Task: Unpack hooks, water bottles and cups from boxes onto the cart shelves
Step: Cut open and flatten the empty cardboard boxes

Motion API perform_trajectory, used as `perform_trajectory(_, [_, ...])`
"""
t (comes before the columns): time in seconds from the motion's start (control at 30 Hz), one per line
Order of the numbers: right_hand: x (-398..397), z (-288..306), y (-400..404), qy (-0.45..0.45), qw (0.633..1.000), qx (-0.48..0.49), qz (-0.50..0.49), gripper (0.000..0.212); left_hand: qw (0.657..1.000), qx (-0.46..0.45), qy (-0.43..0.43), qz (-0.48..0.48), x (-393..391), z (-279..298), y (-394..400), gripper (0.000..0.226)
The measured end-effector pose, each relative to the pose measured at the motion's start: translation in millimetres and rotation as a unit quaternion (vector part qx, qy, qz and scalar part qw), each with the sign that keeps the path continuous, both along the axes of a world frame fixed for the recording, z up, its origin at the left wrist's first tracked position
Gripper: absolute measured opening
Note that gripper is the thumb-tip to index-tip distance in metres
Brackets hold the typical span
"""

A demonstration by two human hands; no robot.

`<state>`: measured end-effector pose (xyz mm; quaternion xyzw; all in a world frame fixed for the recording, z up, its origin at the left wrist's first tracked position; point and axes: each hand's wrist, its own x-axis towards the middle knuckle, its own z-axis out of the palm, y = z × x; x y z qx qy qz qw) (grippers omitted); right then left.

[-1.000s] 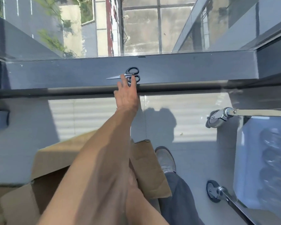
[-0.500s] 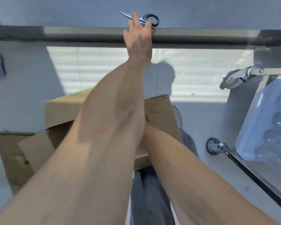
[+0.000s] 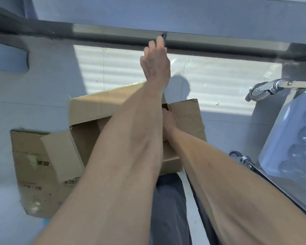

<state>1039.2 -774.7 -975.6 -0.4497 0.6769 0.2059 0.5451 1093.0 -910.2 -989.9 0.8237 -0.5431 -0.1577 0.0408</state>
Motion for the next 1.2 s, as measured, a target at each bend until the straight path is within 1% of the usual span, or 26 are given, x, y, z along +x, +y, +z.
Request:
perform_trajectory(0.07, [-4.9, 14.6, 0.8, 0.006, 1.000, -0.025, -0.009, 0.016, 0.997, 0.008, 0.041, 0.070, 6.1, 19.1, 21.3, 0.013])
perform_trajectory(0.13, [-8.6, 35.7, 1.8, 0.011, 0.997, -0.061, -0.055, 0.019, 0.986, 0.014, 0.097, 0.139, 12.7, 39.3, 47.0, 0.007])
perform_trajectory(0.2, [-8.0, 59.0, -0.7, 0.029, 0.988, -0.104, -0.108, 0.023, 0.963, 0.013, 0.146, 0.228, 20.0, 59.9, 75.5, 0.005])
perform_trajectory(0.27, [-3.5, 77.6, -3.2, 0.054, 0.978, -0.157, -0.127, 0.025, 0.933, 0.021, 0.179, 0.311, 29.9, 81.6, 104.9, 0.010])
perform_trajectory(0.3, [0.7, 87.5, -2.1, 0.071, 0.972, -0.183, -0.127, 0.028, 0.922, 0.032, 0.192, 0.335, 35.6, 90.7, 120.8, 0.013])
perform_trajectory(0.33, [6.1, 95.9, 0.8, 0.073, 0.968, -0.203, -0.128, 0.031, 0.913, 0.045, 0.213, 0.344, 41.1, 99.0, 136.7, 0.016])
perform_trajectory(0.4, [19.5, 109.0, 12.5, 0.032, 0.965, -0.223, -0.132, 0.034, 0.906, 0.084, 0.272, 0.312, 49.5, 111.5, 170.9, 0.023])
perform_trajectory(0.47, [34.1, 116.0, 30.3, -0.020, 0.970, -0.221, -0.098, 0.031, 0.897, 0.116, 0.327, 0.275, 57.0, 118.3, 203.3, 0.024])
perform_trajectory(0.5, [40.1, 118.7, 41.0, -0.033, 0.975, -0.209, -0.065, 0.029, 0.893, 0.120, 0.336, 0.274, 60.4, 120.2, 217.8, 0.024])
perform_trajectory(0.6, [47.2, 121.7, 78.0, -0.025, 0.980, -0.197, 0.024, 0.019, 0.884, 0.133, 0.319, 0.315, 63.3, 121.6, 260.7, 0.019])
perform_trajectory(0.67, [43.1, 120.3, 104.4, -0.026, 0.980, -0.196, 0.028, 0.012, 0.876, 0.153, 0.310, 0.337, 60.6, 114.5, 286.4, 0.020])
perform_trajectory(0.73, [36.1, 123.5, 127.8, -0.037, 0.981, -0.188, 0.018, 0.011, 0.864, 0.165, 0.308, 0.364, 57.9, 112.6, 304.9, 0.021])
perform_trajectory(0.8, [23.0, 128.1, 142.9, -0.023, 0.982, -0.187, 0.007, 0.018, 0.836, 0.159, 0.292, 0.436, 52.6, 111.4, 322.4, 0.024])
perform_trajectory(0.87, [0.6, 136.4, 154.8, 0.011, 0.983, -0.182, -0.023, 0.019, 0.782, 0.156, 0.285, 0.533, 45.9, 111.2, 342.5, 0.028])
perform_trajectory(0.9, [-10.4, 139.1, 160.5, 0.025, 0.983, -0.178, -0.029, 0.017, 0.755, 0.154, 0.295, 0.565, 41.6, 112.0, 351.3, 0.026])
perform_trajectory(0.93, [-19.9, 142.6, 166.2, 0.036, 0.985, -0.168, -0.021, 0.017, 0.740, 0.162, 0.311, 0.573, 36.1, 114.3, 356.4, 0.022])
perform_trajectory(0.97, [-27.8, 145.6, 172.9, 0.040, 0.986, -0.159, -0.009, 0.018, 0.737, 0.168, 0.325, 0.568, 30.8, 116.5, 359.5, 0.018])
perform_trajectory(1.0, [-32.6, 148.4, 181.1, 0.035, 0.989, -0.146, -0.005, 0.020, 0.742, 0.174, 0.329, 0.557, 26.2, 116.8, 362.5, 0.017])
perform_trajectory(1.03, [-36.1, 150.8, 191.1, 0.032, 0.990, -0.132, 0.021, 0.023, 0.751, 0.179, 0.326, 0.545, 21.8, 115.5, 366.3, 0.019])
perform_trajectory(1.07, [-38.1, 152.7, 200.6, 0.035, 0.988, -0.125, 0.079, 0.025, 0.762, 0.182, 0.322, 0.532, 17.3, 116.3, 369.5, 0.020])
perform_trajectory(1.13, [-38.7, 155.1, 215.8, 0.050, 0.963, -0.138, 0.227, 0.022, 0.778, 0.180, 0.325, 0.506, 9.5, 125.5, 374.1, 0.019])
perform_trajectory(1.17, [-38.1, 157.0, 220.0, 0.047, 0.948, -0.151, 0.275, 0.016, 0.789, 0.179, 0.327, 0.488, 7.9, 131.1, 374.9, 0.016])
perform_trajectory(1.2, [-37.3, 156.4, 223.4, 0.035, 0.943, -0.148, 0.295, 0.011, 0.804, 0.181, 0.327, 0.463, 8.0, 135.3, 374.9, 0.012])
